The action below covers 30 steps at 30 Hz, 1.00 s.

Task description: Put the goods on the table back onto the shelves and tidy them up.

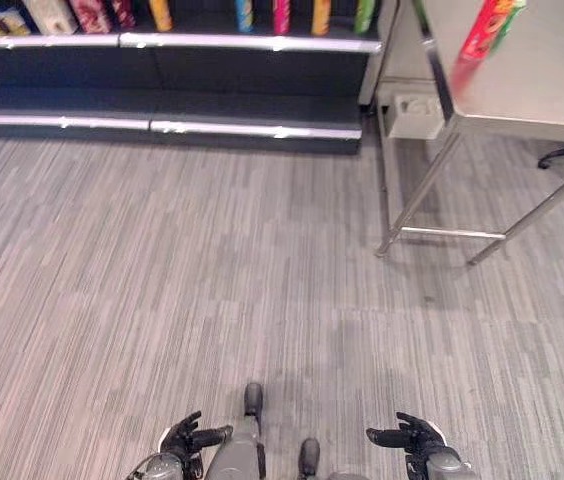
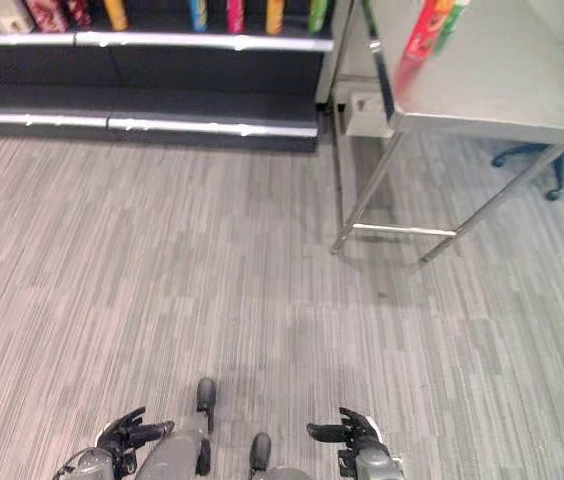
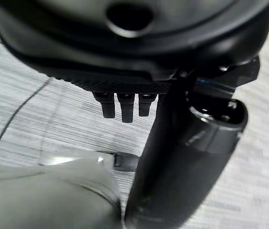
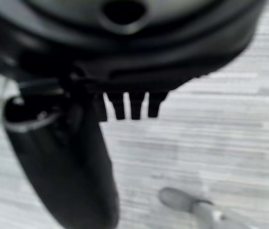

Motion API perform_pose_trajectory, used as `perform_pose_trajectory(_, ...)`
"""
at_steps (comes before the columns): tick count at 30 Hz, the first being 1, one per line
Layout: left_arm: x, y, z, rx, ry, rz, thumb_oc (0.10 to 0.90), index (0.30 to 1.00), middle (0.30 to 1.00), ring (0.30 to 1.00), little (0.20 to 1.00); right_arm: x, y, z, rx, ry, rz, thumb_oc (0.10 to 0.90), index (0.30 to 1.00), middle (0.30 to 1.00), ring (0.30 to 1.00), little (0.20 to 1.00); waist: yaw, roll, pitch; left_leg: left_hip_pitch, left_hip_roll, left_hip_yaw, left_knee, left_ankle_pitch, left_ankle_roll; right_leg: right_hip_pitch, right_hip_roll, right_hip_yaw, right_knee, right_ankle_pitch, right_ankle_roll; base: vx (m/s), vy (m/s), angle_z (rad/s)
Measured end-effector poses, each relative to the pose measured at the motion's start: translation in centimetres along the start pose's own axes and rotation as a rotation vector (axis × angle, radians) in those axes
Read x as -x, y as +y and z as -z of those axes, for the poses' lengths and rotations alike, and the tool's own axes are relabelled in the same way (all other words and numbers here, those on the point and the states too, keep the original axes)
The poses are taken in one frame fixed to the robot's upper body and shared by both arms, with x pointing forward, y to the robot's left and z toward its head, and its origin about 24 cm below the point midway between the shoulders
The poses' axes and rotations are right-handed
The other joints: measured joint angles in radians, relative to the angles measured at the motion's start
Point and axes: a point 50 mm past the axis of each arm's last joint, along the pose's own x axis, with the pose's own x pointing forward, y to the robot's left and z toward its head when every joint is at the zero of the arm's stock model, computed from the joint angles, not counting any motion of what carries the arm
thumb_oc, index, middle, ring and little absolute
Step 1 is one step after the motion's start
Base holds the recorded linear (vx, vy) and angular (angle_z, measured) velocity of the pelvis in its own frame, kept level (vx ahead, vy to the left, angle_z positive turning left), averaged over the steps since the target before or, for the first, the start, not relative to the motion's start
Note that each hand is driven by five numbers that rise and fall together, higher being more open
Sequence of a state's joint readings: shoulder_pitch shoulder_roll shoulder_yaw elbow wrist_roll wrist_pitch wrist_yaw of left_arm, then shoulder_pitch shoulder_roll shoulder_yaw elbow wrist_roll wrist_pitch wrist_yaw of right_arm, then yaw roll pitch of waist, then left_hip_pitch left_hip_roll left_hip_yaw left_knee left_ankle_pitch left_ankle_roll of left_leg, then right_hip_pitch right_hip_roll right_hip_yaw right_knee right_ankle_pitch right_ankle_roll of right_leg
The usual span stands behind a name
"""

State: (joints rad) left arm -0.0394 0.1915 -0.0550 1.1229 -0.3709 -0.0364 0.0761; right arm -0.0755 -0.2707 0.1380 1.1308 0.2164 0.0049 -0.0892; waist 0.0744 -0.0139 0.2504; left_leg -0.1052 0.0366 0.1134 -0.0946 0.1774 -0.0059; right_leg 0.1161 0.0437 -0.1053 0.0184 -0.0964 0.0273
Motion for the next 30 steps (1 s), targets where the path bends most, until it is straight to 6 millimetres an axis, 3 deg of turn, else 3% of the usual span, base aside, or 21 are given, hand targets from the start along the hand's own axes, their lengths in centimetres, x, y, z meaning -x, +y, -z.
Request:
perform_pose_trajectory(2,0.1,0.5,0.4,-0.013,0.012,-0.01,0.8,0.9,0.9,0.9,0.9,0.1,0.5,0.2,0.008,-0.004,-0.02,0.8,0.9,0.9,0.9,0.9,-0.012,0.004,-0.006,0.035,0.013,0.015,0.003,-0.009,0.042,-0.123,-0.033,-0.048,0.304,-0.075,0.079,0.18,0.228,-0.33)
perform_pose_trajectory(3,0.1,0.9,0.2,-0.025,0.007,-0.016,0.8,0.9,0.9,0.9,0.9,0.3,0.8,0.7,0.009,-0.003,-0.038,0.8,0.9,0.9,0.9,0.9,-0.021,-0.016,-0.021,0.06,-0.018,0.012,0.003,-0.043,0.06,-0.196,-0.09,-0.055,0.493,-0.084,0.12,0.2,0.236,0.09)
perform_pose_trajectory(4,0.0,1.2,-0.1,-0.036,-0.002,-0.024,0.8,0.9,0.9,0.9,0.9,0.4,1.0,0.9,0.005,-0.001,-0.045,0.8,0.9,0.9,0.9,0.9,-0.031,-0.043,-0.029,0.075,-0.049,0.006,0.003,-0.064,0.085,-0.258,-0.141,-0.056,0.655,-0.067,0.148,0.25,0.215,0.36)
perform_pose_trajectory(5,0.0,1.3,-0.5,-0.045,-0.011,-0.023,0.8,0.9,0.9,0.9,0.9,0.5,1.0,1.2,0.0,0.005,-0.043,0.8,0.9,0.9,0.9,0.9,-0.049,-0.053,-0.025,0.104,-0.077,-0.006,0.003,-0.07,0.096,-0.314,-0.189,-0.061,0.804,-0.004,0.143,0.3,0.175,0.42)
perform_pose_trajectory(6,-0.1,1.2,-0.6,-0.059,-0.017,-0.018,0.8,0.9,0.9,0.9,0.9,0.4,0.7,1.0,-0.03,0.0,-0.031,0.8,0.9,0.9,0.9,0.9,-0.057,-0.039,-0.016,0.138,-0.089,-0.017,0.003,-0.097,0.128,-0.367,-0.22,-0.058,0.916,0.04,0.14,0.32,0.103,0.26)
perform_pose_trajectory(7,-0.1,1.0,-0.7,-0.058,-0.02,-0.016,0.8,0.9,0.9,0.9,0.9,0.3,0.4,0.4,-0.042,-0.02,-0.021,0.8,0.9,0.9,0.9,0.9,-0.064,-0.015,-0.001,0.173,-0.085,-0.018,0.003,-0.123,0.142,-0.397,-0.22,-0.063,0.91,0.008,0.115,0.35,0.04,0.0)
perform_pose_trajectory(9,-0.1,1.0,-1.1,-0.058,-0.029,-0.015,0.8,0.9,0.9,0.9,0.9,0.3,0.3,-1.6,-0.039,-0.098,-0.027,0.8,0.9,0.9,0.9,0.9,-0.078,0.027,0.015,0.2,-0.075,-0.021,0.003,-0.144,0.12,-0.448,-0.217,-0.086,0.677,-0.024,0.115,0.36,-0.017,0.1)
perform_pose_trajectory(12,-0.3,0.8,-1.9,-0.082,-0.049,-0.011,0.8,0.9,0.9,0.9,0.9,0.2,0.6,-2.5,-0.044,-0.126,-0.037,0.8,0.9,0.9,0.9,0.9,-0.103,0.034,0.027,0.244,-0.102,-0.073,0.003,-0.192,0.084,-0.447,-0.212,-0.109,0.133,0.041,0.126,0.39,-0.047,0.5)
perform_pose_trajectory(14,-0.2,1.4,-1.1,-0.11,-0.021,-0.028,0.8,0.9,0.9,0.9,0.9,0.2,0.7,-2.3,-0.049,-0.117,-0.04,0.8,0.9,0.9,0.9,0.9,-0.115,0.021,0.032,0.307,-0.126,-0.095,0.004,-0.239,0.095,-0.439,-0.204,-0.081,-0.113,0.116,0.138,0.51,-0.055,0.52)
perform_pose_trajectory(17,0.1,1.7,0.7,-0.138,0.029,-0.032,0.8,0.9,0.9,0.9,0.9,0.2,0.2,-2.5,-0.1,-0.126,-0.019,0.8,0.9,0.9,0.9,0.9,-0.148,0.024,0.024,0.41,-0.09,-0.136,0.02,-0.373,0.068,-0.489,-0.187,-0.126,-0.119,0.164,0.143,0.61,-0.098,0.5)
perform_pose_trajectory(19,0.3,1.9,1.6,-0.142,0.054,-0.033,0.8,0.9,0.9,0.9,0.9,0.3,-0.1,-1.5,-0.104,-0.098,-0.011,0.8,0.9,0.9,0.9,0.9,-0.154,0.017,0.01,0.468,-0.069,-0.134,0.017,-0.407,0.03,-0.472,-0.188,-0.172,-0.093,0.156,0.144,0.57,-0.156,0.24)
perform_pose_trajectory(21,0.3,0.7,2.0,-0.149,0.066,0.008,0.8,0.9,0.9,0.9,0.9,0.0,-0.8,-1.9,-0.111,-0.079,0.014,0.8,0.9,0.9,0.9,0.9,-0.161,0.06,0.015,0.518,0.015,-0.156,0.061,-0.431,-0.045,-0.462,-0.151,-0.21,0.01,0.297,0.051,0.53,-0.201,0.23)
perform_pose_trajectory(22,0.3,0.3,1.9,-0.154,0.062,0.026,0.8,0.9,0.9,0.9,0.9,-0.1,-0.9,-2.2,-0.1,-0.08,0.012,0.8,0.9,0.9,0.9,0.9,-0.17,0.061,0.014,0.515,0.037,-0.168,0.106,-0.4,-0.097,-0.444,-0.144,-0.222,0.042,0.322,0.017,0.5,-0.248,0.36)
perform_pose_trajectory(23,0.2,-0.6,1.4,-0.154,0.044,0.056,0.8,0.9,0.9,0.9,0.9,-0.1,-1.2,-2.2,-0.085,-0.082,0.016,0.8,0.9,0.9,0.9,0.9,-0.172,0.064,0.013,0.506,0.053,-0.172,0.178,-0.345,-0.158,-0.409,-0.123,-0.224,0.057,0.307,-0.039,0.41,-0.263,0.3)
perform_pose_trajectory(24,0.3,-1.0,1.1,-0.146,0.022,0.074,0.8,0.9,0.9,0.9,0.9,-0.1,-1.3,-2.3,-0.073,-0.084,0.017,0.8,0.9,0.9,0.9,0.9,-0.165,0.06,0.01,0.478,0.068,-0.171,0.299,-0.279,-0.189,-0.352,-0.098,-0.226,0.044,0.278,-0.071,0.46,-0.4,0.11)
perform_pose_trajectory(25,0.2,-1.4,0.5,-0.138,-0.007,0.083,0.8,0.9,0.9,0.9,0.9,0.0,-1.4,-2.1,-0.07,-0.09,0.017,0.8,0.9,0.9,0.9,0.9,-0.152,0.038,-0.007,0.35,0.075,-0.175,0.603,-0.088,-0.266,-0.257,-0.073,-0.224,-0.002,0.238,-0.113,0.4,-0.401,0.02)
perform_pose_trajectory(26,0.2,-1.7,-0.3,-0.128,-0.04,0.094,0.8,0.9,0.9,0.9,0.9,0.1,-1.6,-2.1,-0.075,-0.097,0.024,0.8,0.9,0.9,0.9,0.9,-0.152,0.03,-0.015,0.228,0.077,-0.165,0.817,-0.044,-0.259,-0.236,-0.068,-0.226,-0.016,0.205,-0.126,0.39,-0.391,-0.03)
perform_pose_trajectory(27,0.2,-1.9,-0.9,-0.114,-0.069,0.102,0.8,0.9,0.9,0.9,0.9,0.1,-1.8,-2.3,-0.075,-0.106,0.028,0.8,0.9,0.9,0.9,0.9,-0.142,0.027,-0.014,0.134,0.09,-0.142,0.974,-0.045,-0.249,-0.217,-0.056,-0.223,-0.02,0.189,-0.131,0.28,-0.225,-0.1)
perform_pose_trajectory(28,0.2,-1.9,-1.7,-0.095,-0.101,0.103,0.8,0.9,0.9,0.9,0.9,0.0,-1.6,-2.6,-0.072,-0.111,0.025,0.8,0.9,0.9,0.9,0.9,-0.13,0.018,-0.009,0.026,0.103,-0.109,1.112,-0.07,-0.204,-0.182,-0.043,-0.209,-0.021,0.154,-0.15,0.29,-0.15,-0.18)
perform_pose_trajectory(29,0.1,-1.6,-2.6,-0.096,-0.121,0.098,0.8,0.9,0.9,0.9,0.9,-0.1,-1.2,-2.8,-0.071,-0.108,0.015,0.8,0.9,0.9,0.9,0.9,-0.117,-0.012,0.004,-0.083,0.088,-0.088,1.186,-0.125,-0.126,-0.146,-0.048,-0.195,-0.026,0.126,-0.154,0.32,-0.086,-0.36)
perform_pose_trajectory(30,0.0,-1.2,-3.3,-0.091,-0.135,0.086,0.8,0.9,0.9,0.9,0.9,-0.1,-0.7,-2.8,-0.08,-0.1,0.005,0.8,0.9,0.9,0.9,0.9,-0.094,-0.045,0.017,-0.166,0.065,-0.063,1.164,-0.171,-0.057,-0.112,-0.057,-0.173,-0.04,0.114,-0.156,0.48,0.02,-0.72)
